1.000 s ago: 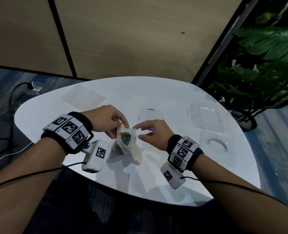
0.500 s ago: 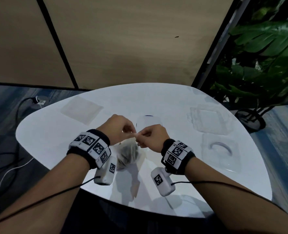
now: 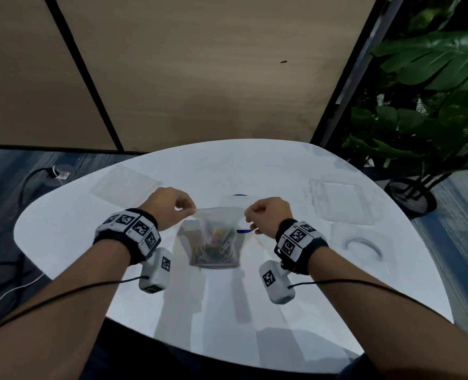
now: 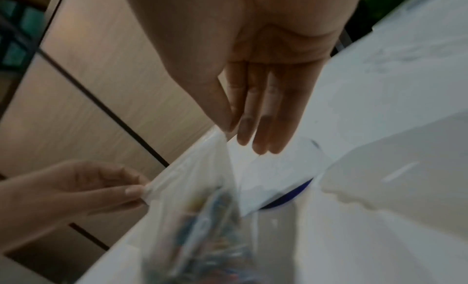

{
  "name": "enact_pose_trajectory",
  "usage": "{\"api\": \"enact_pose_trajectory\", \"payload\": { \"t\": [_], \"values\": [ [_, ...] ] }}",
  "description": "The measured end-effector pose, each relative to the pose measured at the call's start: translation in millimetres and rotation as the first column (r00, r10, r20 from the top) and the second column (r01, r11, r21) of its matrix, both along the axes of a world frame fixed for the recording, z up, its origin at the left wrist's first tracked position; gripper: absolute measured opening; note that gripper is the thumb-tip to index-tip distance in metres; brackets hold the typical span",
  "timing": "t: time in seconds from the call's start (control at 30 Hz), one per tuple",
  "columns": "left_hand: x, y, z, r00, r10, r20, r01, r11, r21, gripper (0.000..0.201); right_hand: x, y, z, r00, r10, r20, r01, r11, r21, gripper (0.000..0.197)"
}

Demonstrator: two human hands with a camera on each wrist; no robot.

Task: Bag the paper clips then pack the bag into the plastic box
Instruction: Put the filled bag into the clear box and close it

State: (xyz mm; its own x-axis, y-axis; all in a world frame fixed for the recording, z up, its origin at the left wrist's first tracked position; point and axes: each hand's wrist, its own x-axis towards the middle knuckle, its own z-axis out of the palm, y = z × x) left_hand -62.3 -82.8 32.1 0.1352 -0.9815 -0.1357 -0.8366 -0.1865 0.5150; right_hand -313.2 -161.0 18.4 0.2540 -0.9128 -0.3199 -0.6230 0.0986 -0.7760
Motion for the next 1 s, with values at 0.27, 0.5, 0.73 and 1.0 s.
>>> {"api": "enact_pose_trajectory", "payload": {
  "t": [0.27,0.5,0.73,1.0],
  "values": [
    [63,2,-78,0.919,0.26,0.295,-0.323,0.927,0.188,0.042,-97,-55,-25,0.693,0.007,-0.721,-0.049,0.998,-0.038,0.058],
    [72,11,-79,0.918,0.272,0.289,-0.33,0.927,0.176,0.049,-143,-60,-44,0.656,0.082,-0.751,-0.176,0.983,-0.046,0.048],
    [40,4,-14,0.862,0.507,-0.003,-0.505,0.857,-0.105,0.022,-88,-29,-30,0.628,0.272,-0.729,-0.415,0.91,-0.017,0.045],
    [-50,2,48,0.952,0.225,-0.208,-0.296,0.852,-0.431,0.026,-38,49,-16,0.633,0.573,-0.52,-0.605,0.785,0.129,0.051]
  ]
}}
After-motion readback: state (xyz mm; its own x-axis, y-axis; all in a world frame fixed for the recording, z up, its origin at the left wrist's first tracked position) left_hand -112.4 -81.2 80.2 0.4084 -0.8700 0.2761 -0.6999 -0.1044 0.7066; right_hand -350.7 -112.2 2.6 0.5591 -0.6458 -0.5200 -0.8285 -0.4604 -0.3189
